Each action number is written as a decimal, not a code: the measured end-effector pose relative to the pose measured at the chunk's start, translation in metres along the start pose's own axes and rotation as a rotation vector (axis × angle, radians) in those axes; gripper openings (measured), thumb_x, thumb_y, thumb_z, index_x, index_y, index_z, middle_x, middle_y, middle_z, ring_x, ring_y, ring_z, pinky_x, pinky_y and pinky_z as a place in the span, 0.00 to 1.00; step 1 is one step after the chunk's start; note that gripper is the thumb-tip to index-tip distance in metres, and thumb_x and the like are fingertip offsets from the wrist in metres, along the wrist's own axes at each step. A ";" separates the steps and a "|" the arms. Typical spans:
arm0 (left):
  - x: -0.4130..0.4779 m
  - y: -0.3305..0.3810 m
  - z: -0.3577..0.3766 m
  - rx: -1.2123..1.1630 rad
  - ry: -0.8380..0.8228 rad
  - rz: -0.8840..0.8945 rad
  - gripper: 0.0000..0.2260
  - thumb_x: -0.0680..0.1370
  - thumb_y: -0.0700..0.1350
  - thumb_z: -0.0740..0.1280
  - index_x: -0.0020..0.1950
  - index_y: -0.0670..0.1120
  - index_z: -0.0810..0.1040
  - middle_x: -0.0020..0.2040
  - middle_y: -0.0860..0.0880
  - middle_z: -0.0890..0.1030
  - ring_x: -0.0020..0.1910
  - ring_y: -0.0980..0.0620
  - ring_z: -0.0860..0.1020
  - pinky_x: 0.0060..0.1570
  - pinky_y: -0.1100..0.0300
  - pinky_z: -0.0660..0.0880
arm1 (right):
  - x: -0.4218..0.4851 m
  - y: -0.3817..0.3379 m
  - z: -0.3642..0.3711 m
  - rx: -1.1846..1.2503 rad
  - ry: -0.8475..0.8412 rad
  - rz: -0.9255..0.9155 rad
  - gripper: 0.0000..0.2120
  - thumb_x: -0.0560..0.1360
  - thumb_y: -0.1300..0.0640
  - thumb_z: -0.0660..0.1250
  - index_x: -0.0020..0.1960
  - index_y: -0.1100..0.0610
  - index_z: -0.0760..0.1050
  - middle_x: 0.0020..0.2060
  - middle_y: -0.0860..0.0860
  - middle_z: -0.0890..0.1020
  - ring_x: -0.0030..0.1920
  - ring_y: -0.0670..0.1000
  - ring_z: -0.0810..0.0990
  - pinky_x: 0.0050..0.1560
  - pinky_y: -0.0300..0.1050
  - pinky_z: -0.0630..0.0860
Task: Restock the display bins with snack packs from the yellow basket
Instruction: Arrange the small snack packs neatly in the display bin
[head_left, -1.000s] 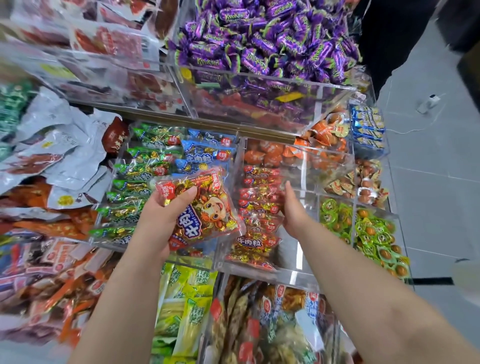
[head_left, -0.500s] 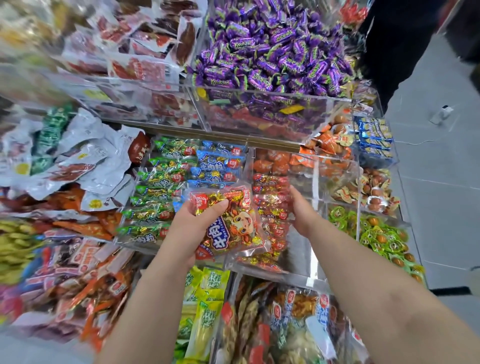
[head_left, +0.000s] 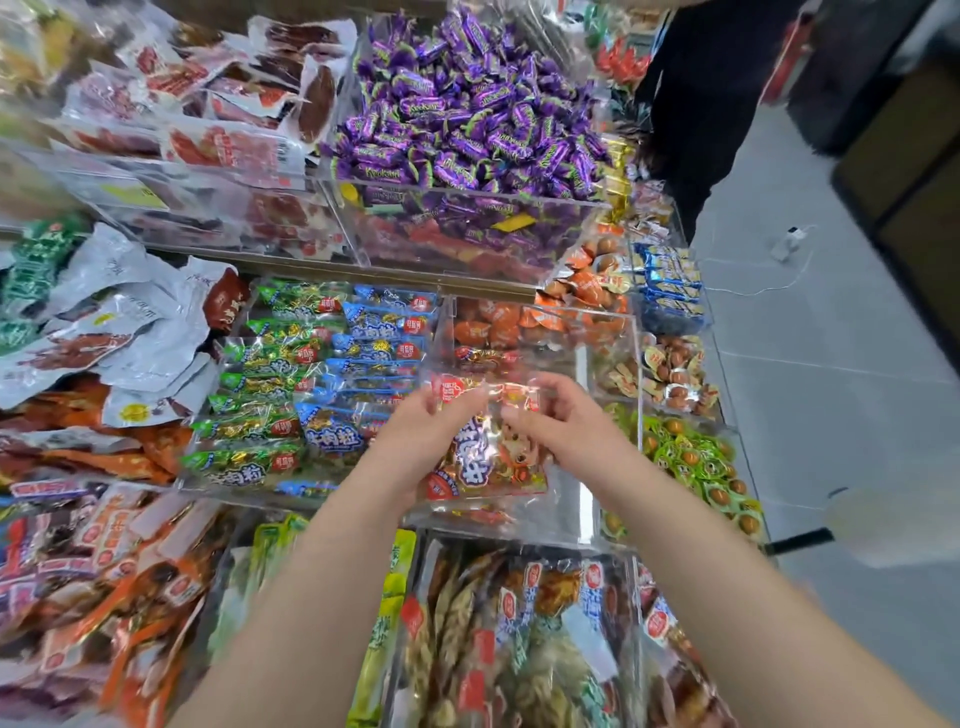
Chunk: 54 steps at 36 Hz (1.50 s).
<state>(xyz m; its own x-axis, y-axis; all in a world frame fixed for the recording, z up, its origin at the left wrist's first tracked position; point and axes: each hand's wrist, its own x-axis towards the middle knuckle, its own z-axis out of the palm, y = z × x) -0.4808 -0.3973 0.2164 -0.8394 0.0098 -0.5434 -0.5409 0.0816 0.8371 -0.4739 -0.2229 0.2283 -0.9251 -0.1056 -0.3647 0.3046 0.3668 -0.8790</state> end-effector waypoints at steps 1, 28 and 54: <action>-0.002 0.002 0.004 0.101 -0.022 0.025 0.52 0.57 0.72 0.71 0.75 0.49 0.62 0.70 0.45 0.73 0.65 0.43 0.75 0.63 0.44 0.72 | -0.001 0.001 -0.002 0.020 0.024 -0.006 0.35 0.64 0.39 0.73 0.68 0.42 0.64 0.60 0.44 0.75 0.56 0.46 0.78 0.57 0.48 0.76; 0.033 0.008 -0.024 0.145 0.112 0.151 0.05 0.79 0.49 0.66 0.55 0.54 0.76 0.38 0.62 0.80 0.36 0.65 0.77 0.33 0.65 0.72 | 0.101 0.063 -0.013 -0.179 0.710 0.077 0.08 0.77 0.62 0.62 0.54 0.64 0.66 0.45 0.58 0.75 0.48 0.58 0.75 0.44 0.44 0.68; 0.068 0.013 -0.028 -0.004 0.109 0.114 0.10 0.74 0.56 0.69 0.54 0.58 0.78 0.52 0.54 0.84 0.55 0.49 0.81 0.60 0.41 0.74 | 0.189 0.107 -0.015 0.358 0.598 0.421 0.20 0.77 0.53 0.58 0.64 0.64 0.67 0.47 0.60 0.78 0.49 0.61 0.80 0.59 0.60 0.74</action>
<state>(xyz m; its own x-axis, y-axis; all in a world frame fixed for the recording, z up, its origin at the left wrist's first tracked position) -0.5458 -0.4238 0.1921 -0.8962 -0.0893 -0.4345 -0.4414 0.0825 0.8935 -0.6193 -0.1900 0.0696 -0.6507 0.5236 -0.5499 0.6145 -0.0625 -0.7865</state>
